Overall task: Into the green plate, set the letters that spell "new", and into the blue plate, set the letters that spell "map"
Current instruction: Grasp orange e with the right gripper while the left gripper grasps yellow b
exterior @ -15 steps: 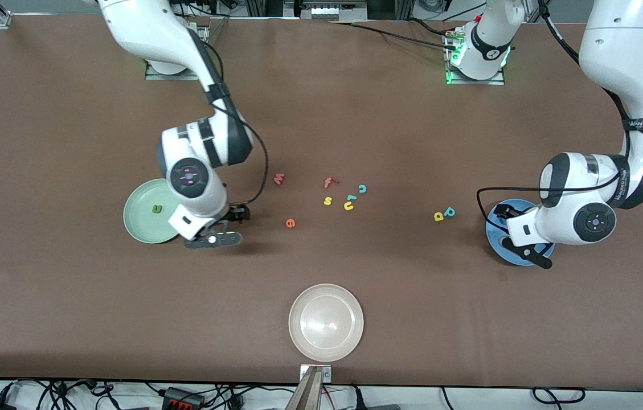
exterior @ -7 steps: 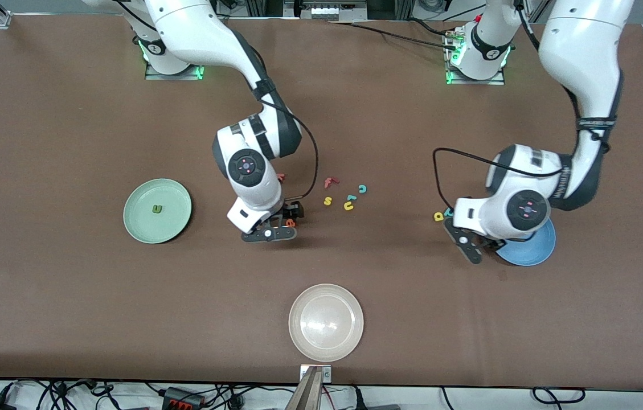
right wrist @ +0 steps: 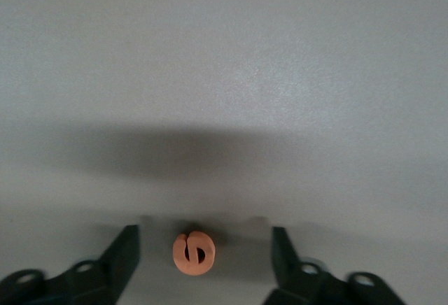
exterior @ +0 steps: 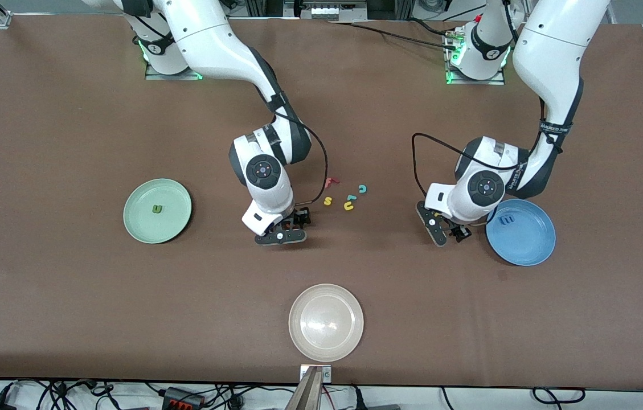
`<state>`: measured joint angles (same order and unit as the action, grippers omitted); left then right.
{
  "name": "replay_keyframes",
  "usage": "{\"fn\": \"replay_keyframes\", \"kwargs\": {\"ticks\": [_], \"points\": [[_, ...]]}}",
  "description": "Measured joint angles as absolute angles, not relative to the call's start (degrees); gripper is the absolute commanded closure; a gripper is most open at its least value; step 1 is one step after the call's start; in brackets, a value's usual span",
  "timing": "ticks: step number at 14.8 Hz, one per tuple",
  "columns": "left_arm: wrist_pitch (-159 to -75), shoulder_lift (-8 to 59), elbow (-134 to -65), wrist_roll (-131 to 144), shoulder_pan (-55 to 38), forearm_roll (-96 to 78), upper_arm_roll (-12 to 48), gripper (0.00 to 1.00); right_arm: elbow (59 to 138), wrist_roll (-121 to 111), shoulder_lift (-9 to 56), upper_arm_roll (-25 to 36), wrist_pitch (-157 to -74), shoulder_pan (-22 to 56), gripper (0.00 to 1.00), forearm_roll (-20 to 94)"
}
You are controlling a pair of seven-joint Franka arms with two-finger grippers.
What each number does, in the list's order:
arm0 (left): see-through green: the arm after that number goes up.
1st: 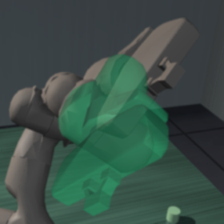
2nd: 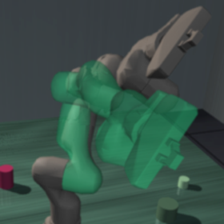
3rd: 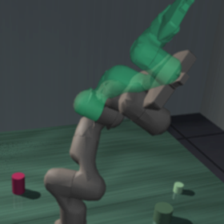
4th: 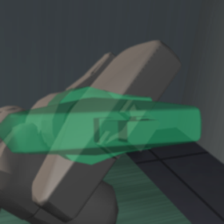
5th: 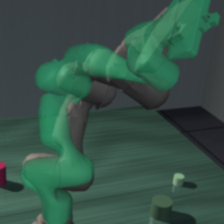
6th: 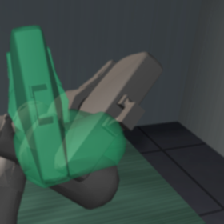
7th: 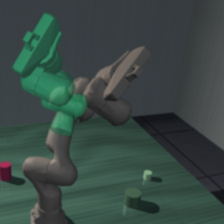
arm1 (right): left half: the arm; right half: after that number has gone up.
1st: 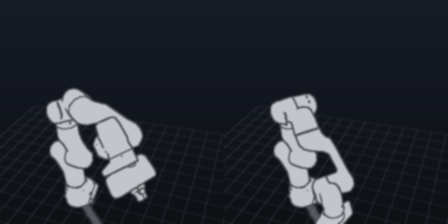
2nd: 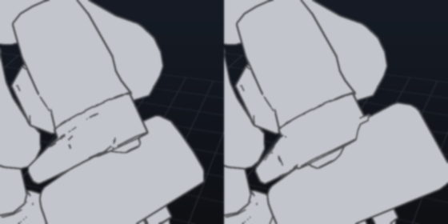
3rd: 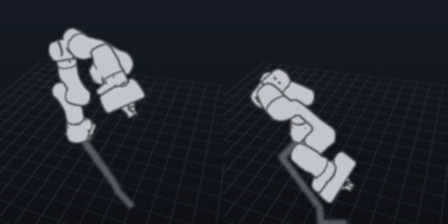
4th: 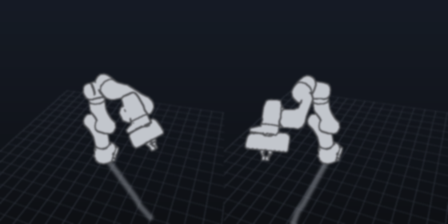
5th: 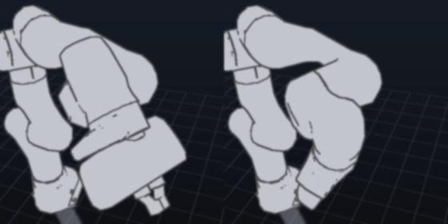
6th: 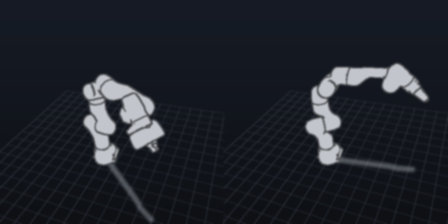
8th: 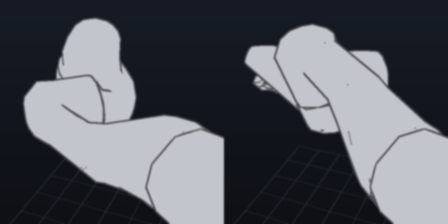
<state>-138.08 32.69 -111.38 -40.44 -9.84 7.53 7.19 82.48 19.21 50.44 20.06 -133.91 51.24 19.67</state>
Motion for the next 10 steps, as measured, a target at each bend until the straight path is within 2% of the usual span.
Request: {"fn": "replay_keyframes", "kwargs": {"ticks": [1,5,9,10], "points": [[-139.5,32.7,-112.4,-40.5,-9.8,7.5,7.2,0.19,82.4,19.2,50.5,20.0,-133.9,51.3,0.36,20.9],[-140.8,32.4,-113.6,-40.8,-9.9,7.5,7.5,0.28,82.3,19.2,50.5,20.0,-133.8,51.3,0.37,22.7],[-140.8,32.1,-114.0,-40.9,-9.9,7.5,7.6,0.55,82.3,19.2,50.8,20.0,-133.6,51.3,0.41,22.7],[-140.8,32.0,-114.1,-40.9,-9.9,7.5,7.6,0.58,82.3,19.2,51.1,20.0,-133.6,51.3,0.41,22.7]]}}
